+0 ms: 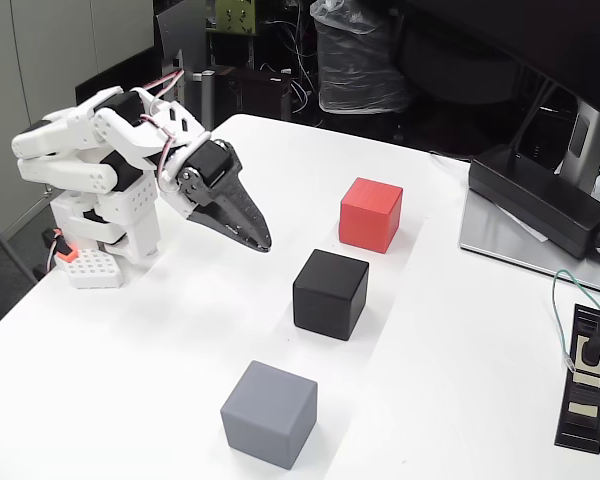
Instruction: Stack the three blocks in an ordered color.
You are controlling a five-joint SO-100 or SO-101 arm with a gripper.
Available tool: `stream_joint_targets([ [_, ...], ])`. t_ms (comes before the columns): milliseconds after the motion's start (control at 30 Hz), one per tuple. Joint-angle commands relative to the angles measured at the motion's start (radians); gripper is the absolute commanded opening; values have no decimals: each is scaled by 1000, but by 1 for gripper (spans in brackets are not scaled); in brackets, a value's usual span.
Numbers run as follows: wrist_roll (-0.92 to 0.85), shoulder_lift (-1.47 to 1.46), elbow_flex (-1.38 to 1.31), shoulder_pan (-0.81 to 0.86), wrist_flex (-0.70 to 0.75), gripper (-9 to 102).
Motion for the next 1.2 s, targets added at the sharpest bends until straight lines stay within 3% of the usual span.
stream_joint_targets([
  [0, -2, 2, -8, 8, -12, -1],
  [1167, 2, 2, -8, -5, -12, -1],
])
